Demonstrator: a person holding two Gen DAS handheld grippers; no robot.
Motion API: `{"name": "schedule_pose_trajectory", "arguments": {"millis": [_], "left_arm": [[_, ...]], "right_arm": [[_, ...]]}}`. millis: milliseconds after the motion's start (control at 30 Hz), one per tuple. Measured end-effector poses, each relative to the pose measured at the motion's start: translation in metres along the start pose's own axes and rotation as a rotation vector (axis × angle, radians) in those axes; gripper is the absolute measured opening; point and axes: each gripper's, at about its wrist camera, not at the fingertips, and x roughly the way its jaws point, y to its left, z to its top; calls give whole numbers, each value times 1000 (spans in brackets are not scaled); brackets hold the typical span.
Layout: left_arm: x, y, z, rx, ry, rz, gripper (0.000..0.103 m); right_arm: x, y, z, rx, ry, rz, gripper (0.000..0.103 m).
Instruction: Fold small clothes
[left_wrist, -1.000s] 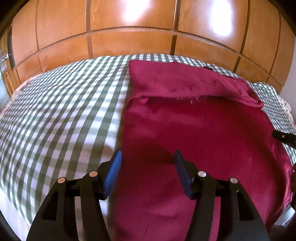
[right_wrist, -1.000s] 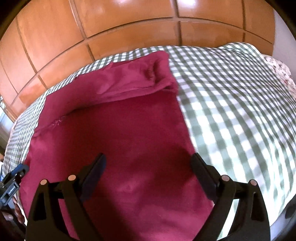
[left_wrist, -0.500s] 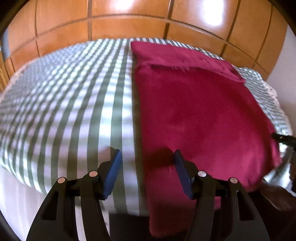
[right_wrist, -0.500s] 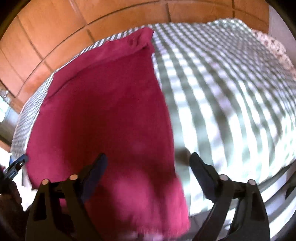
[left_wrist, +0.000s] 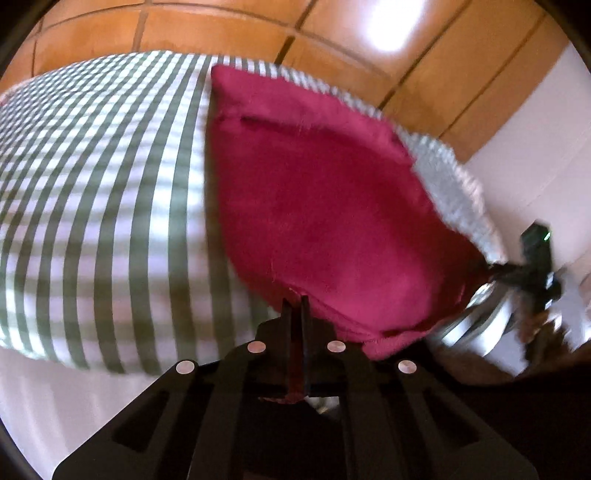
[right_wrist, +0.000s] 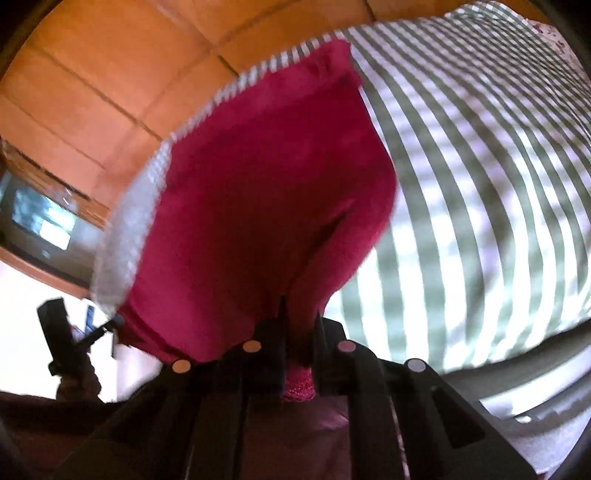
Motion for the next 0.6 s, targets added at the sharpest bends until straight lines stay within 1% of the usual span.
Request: {"name": "schedule_pose_trajectory", "arguments": {"millis": [33,100,200,333,400,467,500,533,567,600], "left_arm": [[-1,0,7,-9,-18,-20,3],[0,3,30,-41,-51,-55,3],[10,11,61,-99,-79,-95,3],[29,26,97,-139,-104,-69,3],[46,37,118,-178,-98,-47,3],[59,47,134,-209,-105,-24,3],[67,53,143,-240,-104,-9,3],[70,60,148,-261,-99,2,3],[73,66,152,-290,-101,38,7],[72,71,154,-305,-107,72,12]], "right_arm": [[-1,1,9,11,-28,23,9],[0,0,22,32,-59,40,9],[6,-5,49,60,-111,28,9],[22,-23,86,113,-143,2,9],[33,-29,105,138,-147,-9,9],[39,-37,118,158,-153,-21,9],[43,-39,124,172,-153,-14,10],[48,-42,131,189,-151,-1,15],[49,-44,136,202,-158,6,25],[51,-44,139,211,-162,12,31]]}}
